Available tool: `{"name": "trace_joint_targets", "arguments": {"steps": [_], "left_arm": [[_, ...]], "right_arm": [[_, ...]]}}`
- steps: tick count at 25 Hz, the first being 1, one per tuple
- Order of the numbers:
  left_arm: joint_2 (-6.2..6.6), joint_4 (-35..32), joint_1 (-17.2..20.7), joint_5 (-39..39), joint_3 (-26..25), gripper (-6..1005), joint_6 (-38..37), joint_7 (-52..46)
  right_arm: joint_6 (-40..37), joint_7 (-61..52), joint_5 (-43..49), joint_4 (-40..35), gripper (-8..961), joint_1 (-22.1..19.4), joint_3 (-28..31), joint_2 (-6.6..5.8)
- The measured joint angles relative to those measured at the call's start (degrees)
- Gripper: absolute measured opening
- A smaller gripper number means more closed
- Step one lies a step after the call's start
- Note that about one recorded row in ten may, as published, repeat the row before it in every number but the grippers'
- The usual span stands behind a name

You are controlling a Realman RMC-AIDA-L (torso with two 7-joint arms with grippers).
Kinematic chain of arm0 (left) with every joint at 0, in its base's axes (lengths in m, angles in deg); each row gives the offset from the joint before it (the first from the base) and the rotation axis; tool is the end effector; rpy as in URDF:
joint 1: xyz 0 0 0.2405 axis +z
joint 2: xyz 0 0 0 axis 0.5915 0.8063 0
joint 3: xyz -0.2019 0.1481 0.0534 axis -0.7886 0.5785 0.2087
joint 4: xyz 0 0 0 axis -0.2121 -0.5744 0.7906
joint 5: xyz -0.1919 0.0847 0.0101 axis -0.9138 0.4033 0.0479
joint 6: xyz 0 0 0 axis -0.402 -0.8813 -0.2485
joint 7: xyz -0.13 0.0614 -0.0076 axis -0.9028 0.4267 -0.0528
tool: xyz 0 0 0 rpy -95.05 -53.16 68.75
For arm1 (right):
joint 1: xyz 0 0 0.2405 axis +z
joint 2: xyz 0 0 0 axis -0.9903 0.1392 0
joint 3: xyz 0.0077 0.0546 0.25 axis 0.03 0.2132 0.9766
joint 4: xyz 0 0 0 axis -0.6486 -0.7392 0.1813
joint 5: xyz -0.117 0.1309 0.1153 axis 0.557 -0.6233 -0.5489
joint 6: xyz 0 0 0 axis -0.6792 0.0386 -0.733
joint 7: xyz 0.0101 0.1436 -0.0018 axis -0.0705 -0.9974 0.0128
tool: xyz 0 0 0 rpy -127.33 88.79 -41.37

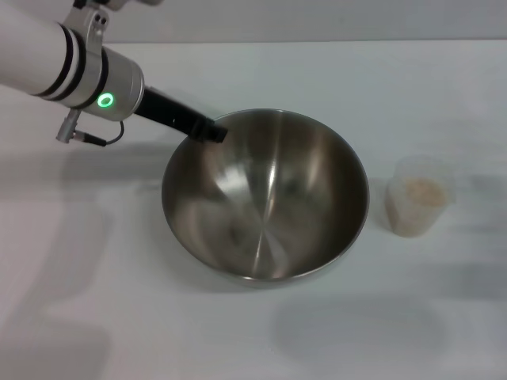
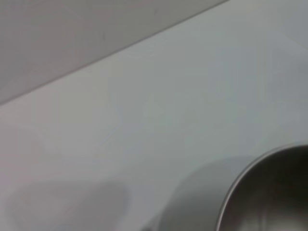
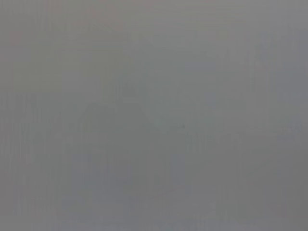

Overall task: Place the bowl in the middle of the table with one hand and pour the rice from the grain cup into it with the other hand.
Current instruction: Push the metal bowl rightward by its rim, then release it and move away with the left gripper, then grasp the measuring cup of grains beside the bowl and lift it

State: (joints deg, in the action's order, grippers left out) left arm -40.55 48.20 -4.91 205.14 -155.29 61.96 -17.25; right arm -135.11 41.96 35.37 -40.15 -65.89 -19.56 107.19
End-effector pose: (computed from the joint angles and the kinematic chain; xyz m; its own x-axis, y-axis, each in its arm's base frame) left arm -0.1528 0.4074 -0.0234 0.7832 0.6167 0.0798 0.5860 -0.6890 -0.4265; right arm 0.3651 0.2688 0.0175 0.7027 0.1601 -0.6932 -0.7110 0.1237 -0.6922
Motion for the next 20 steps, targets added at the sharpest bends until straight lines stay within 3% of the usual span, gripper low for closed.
{"name": "trace_joint_targets", "arguments": {"steps": [3, 4, 8, 9, 10, 11, 12, 15, 16, 17, 18, 20], "left_arm": [[0.00, 1.9, 0.5, -0.4, 0.0, 359, -0.4, 0.3], [0.05, 5.7, 1.7, 0.4, 0.4, 397, -1.8, 0.4], [0.03, 10.2, 3.6, 2.2, 1.3, 549, -4.6, 0.4], [-0.05, 14.2, 5.7, 3.9, 2.6, 587, -7.8, 0.4], [-0.03, 24.6, 13.8, 8.3, 8.2, 625, -21.5, 0.4], [0.07, 30.0, 21.0, 10.8, 13.1, 663, -35.5, 0.8], [0.07, 30.0, 21.0, 10.8, 13.1, 701, -35.5, 0.8], [0.15, 32.0, 30.1, 13.0, 19.9, 783, -57.2, 2.1], [0.15, 32.0, 30.1, 13.0, 19.9, 790, -57.2, 2.1], [0.16, 31.0, 32.8, 13.2, 22.1, 796, -66.6, 2.7], [0.16, 31.0, 32.8, 13.2, 22.1, 802, -66.6, 2.7], [0.26, 21.2, 40.0, 13.9, 28.8, 815, -98.3, 3.2]], "right_arm": [[0.0, 0.0, 0.0, 0.0, 839, 0.0, 0.0, 0.00], [0.0, 0.0, 0.0, 0.0, 839, -0.1, 0.0, 0.00], [0.0, 0.0, 0.0, 0.0, 840, -0.1, 0.0, 0.00], [0.0, 0.0, 0.0, 0.0, 840, -0.1, 0.0, 0.00], [0.0, 0.0, 0.0, 0.0, 840, -0.1, 0.0, 0.00], [0.0, 0.0, 0.0, 0.0, 840, -0.2, 0.0, 0.00], [0.0, 0.0, 0.0, 0.0, 840, -0.2, 0.0, 0.00], [0.0, 0.0, 0.0, 0.0, 839, -0.2, 0.0, 0.00], [0.0, 0.0, 0.0, 0.0, 839, -0.2, 0.0, 0.00], [-0.5, 0.1, 0.0, -0.1, 839, -0.6, -1.1, -0.02], [-0.5, 0.1, 0.0, -0.1, 839, -0.6, -1.1, -0.02], [-2.1, 0.1, 0.0, -0.1, 839, -1.6, -4.4, -0.17]]}}
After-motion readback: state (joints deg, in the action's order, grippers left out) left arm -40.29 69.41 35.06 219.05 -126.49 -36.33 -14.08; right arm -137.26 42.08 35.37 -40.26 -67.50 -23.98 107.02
